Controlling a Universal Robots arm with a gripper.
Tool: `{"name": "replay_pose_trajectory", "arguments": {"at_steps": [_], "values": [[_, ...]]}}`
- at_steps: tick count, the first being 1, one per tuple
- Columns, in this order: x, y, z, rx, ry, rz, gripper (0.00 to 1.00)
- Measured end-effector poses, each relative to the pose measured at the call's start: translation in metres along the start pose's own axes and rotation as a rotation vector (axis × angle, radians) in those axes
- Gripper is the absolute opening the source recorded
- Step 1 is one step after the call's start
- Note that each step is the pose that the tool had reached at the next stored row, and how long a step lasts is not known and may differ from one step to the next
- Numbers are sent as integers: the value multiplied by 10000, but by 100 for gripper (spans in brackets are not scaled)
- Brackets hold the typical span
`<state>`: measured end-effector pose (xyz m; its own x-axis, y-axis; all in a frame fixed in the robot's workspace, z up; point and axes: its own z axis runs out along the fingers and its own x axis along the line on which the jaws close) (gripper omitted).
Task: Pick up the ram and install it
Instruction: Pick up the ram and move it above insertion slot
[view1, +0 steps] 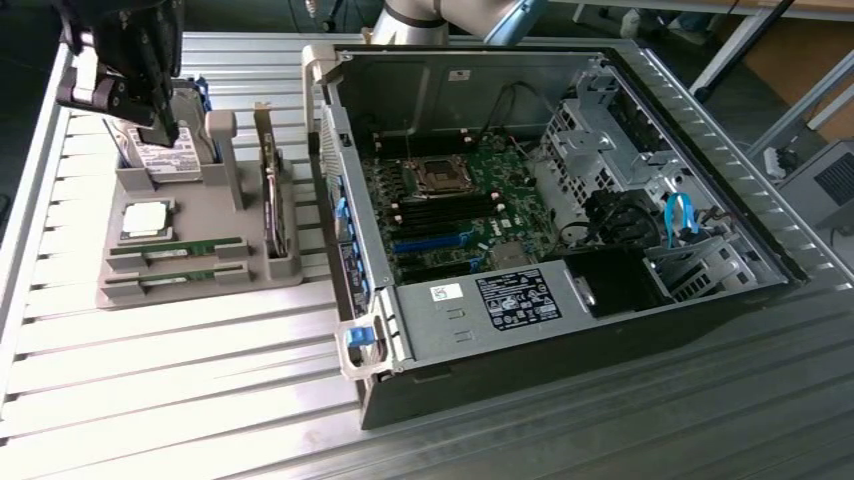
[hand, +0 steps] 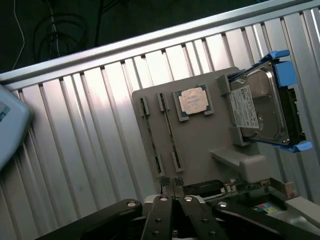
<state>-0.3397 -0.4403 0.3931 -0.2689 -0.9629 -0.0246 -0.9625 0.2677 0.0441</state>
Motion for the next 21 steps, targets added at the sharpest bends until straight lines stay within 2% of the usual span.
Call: {"name": "replay_pose_trajectory", "arguments": {"at_steps": [10, 12, 13, 14, 21], "values": [[0, 0, 0, -51, 91, -2074, 9], [-2, -5, 0, -51, 92, -2075, 9], [-2, -8, 0, -51, 91, -2075, 22], [-3, -10, 0, -51, 92, -2075, 29], [10, -14, 87, -51, 92, -2075, 29]]}}
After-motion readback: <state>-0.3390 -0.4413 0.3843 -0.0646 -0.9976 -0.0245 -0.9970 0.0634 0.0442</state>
